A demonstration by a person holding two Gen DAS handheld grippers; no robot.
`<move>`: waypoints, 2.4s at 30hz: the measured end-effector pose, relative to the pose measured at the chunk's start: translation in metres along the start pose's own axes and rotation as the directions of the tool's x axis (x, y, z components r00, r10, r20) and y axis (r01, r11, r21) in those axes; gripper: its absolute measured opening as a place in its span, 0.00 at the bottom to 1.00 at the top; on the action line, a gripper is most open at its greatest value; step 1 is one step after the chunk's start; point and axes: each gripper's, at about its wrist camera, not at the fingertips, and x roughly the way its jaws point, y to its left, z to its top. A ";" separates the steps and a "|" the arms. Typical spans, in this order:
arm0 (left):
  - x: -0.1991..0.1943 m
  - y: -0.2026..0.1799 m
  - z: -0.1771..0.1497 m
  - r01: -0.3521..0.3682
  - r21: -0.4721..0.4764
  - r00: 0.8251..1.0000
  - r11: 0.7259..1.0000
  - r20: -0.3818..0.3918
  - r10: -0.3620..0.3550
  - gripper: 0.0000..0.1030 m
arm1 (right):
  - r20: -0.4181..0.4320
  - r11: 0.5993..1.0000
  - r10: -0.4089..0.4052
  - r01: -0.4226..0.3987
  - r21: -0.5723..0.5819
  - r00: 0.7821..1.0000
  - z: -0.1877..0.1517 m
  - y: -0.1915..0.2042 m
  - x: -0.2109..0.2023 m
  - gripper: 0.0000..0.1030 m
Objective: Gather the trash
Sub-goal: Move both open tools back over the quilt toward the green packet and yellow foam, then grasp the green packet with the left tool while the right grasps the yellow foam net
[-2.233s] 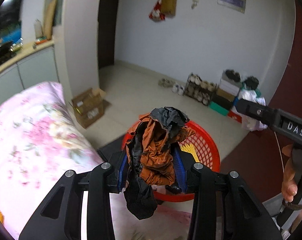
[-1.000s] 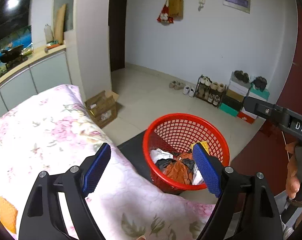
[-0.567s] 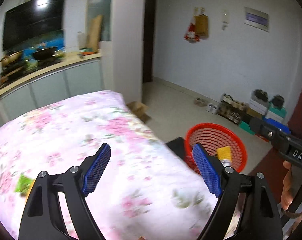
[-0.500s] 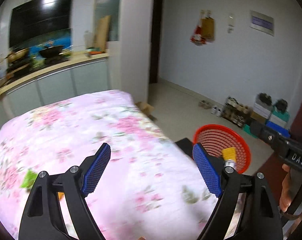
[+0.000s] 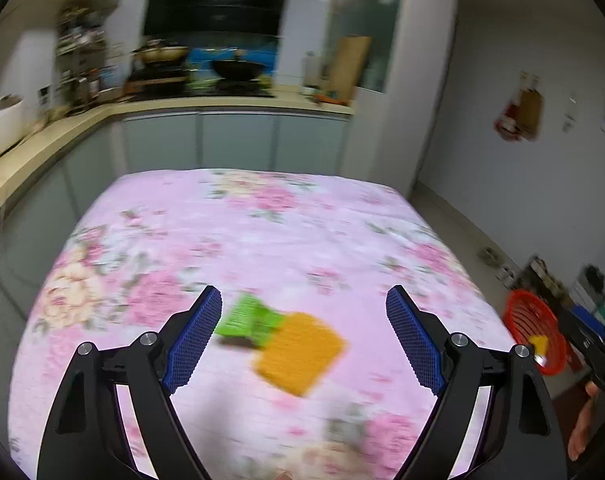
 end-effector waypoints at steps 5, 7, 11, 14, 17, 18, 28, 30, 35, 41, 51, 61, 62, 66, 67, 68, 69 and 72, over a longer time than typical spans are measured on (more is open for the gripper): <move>0.027 0.051 0.008 -0.033 -0.105 0.997 0.994 -0.069 0.026 0.79 | -0.031 1.000 0.022 -0.022 -0.019 0.999 -0.002 0.015 0.014 0.86; 0.043 0.061 0.006 -0.027 -0.130 0.994 0.991 -0.106 0.013 0.79 | -0.048 0.999 0.023 -0.024 -0.026 0.999 -0.004 0.020 0.019 0.86; 0.073 0.064 -0.004 -0.026 -0.136 0.987 0.990 -0.161 0.004 0.79 | -0.070 0.999 0.019 -0.022 -0.042 0.997 -0.004 0.026 0.031 0.86; 0.098 0.054 -0.011 -0.001 -0.124 0.978 0.992 -0.206 -0.025 0.79 | -0.085 0.999 0.013 -0.018 -0.050 0.996 -0.003 0.030 0.040 0.86; 0.120 0.050 -0.015 0.013 -0.124 0.969 0.992 -0.245 -0.043 0.76 | -0.097 0.998 0.012 -0.018 -0.054 0.995 -0.002 0.032 0.047 0.86; 0.127 0.049 -0.017 0.020 -0.129 0.963 0.991 -0.262 -0.054 0.73 | -0.101 0.998 0.011 -0.017 -0.057 0.995 -0.003 0.033 0.050 0.86; 0.141 0.046 -0.026 0.013 -0.092 0.950 0.996 -0.311 -0.041 0.24 | -0.160 0.995 0.031 -0.045 -0.084 0.987 -0.013 0.049 0.078 0.86; 0.137 0.048 -0.025 0.013 -0.095 0.953 0.995 -0.300 -0.041 0.22 | -0.166 0.993 0.041 -0.059 -0.100 0.985 -0.015 0.057 0.082 0.85; 0.112 0.068 -0.017 -0.006 -0.152 0.971 0.988 -0.236 -0.031 0.22 | -0.189 0.984 0.071 -0.099 -0.145 0.979 -0.017 0.075 0.089 0.85; 0.071 0.094 -0.005 -0.072 -0.181 0.989 0.981 -0.142 0.046 0.22 | -0.242 0.963 0.129 -0.180 -0.201 0.962 -0.021 0.102 0.108 0.85; 0.028 0.123 -0.007 -0.133 -0.217 0.990 0.967 -0.064 0.122 0.22 | -0.365 0.921 0.184 -0.290 -0.261 0.913 -0.027 0.156 0.166 0.86; 0.029 0.132 -0.019 -0.152 -0.234 0.988 0.960 -0.076 0.138 0.22 | -0.421 0.887 0.173 -0.327 -0.326 0.890 -0.044 0.183 0.190 0.75; 0.029 0.132 -0.020 -0.153 -0.234 0.987 0.960 -0.077 0.138 0.22 | -0.418 0.882 0.178 -0.332 -0.334 0.891 -0.045 0.184 0.189 0.70; 0.030 0.131 -0.022 -0.153 -0.235 0.987 0.960 -0.081 0.137 0.22 | -0.401 0.874 0.185 -0.337 -0.351 0.897 -0.045 0.187 0.183 0.54; 0.030 0.131 -0.022 -0.153 -0.234 0.987 0.960 -0.082 0.137 0.22 | -0.392 0.874 0.186 -0.334 -0.353 0.901 -0.044 0.187 0.182 0.52; 0.029 0.131 -0.022 -0.154 -0.234 0.987 0.960 -0.082 0.138 0.22 | -0.388 0.875 0.188 -0.333 -0.352 0.902 -0.044 0.186 0.181 0.45; 0.029 0.131 -0.021 -0.154 -0.234 0.987 0.960 -0.080 0.139 0.22 | -0.387 0.875 0.190 -0.334 -0.350 0.903 -0.044 0.186 0.181 0.42; 0.027 0.130 -0.024 -0.170 -0.227 0.985 0.959 -0.072 0.158 0.22 | -0.379 0.875 0.193 -0.333 -0.351 0.905 -0.044 0.186 0.180 0.33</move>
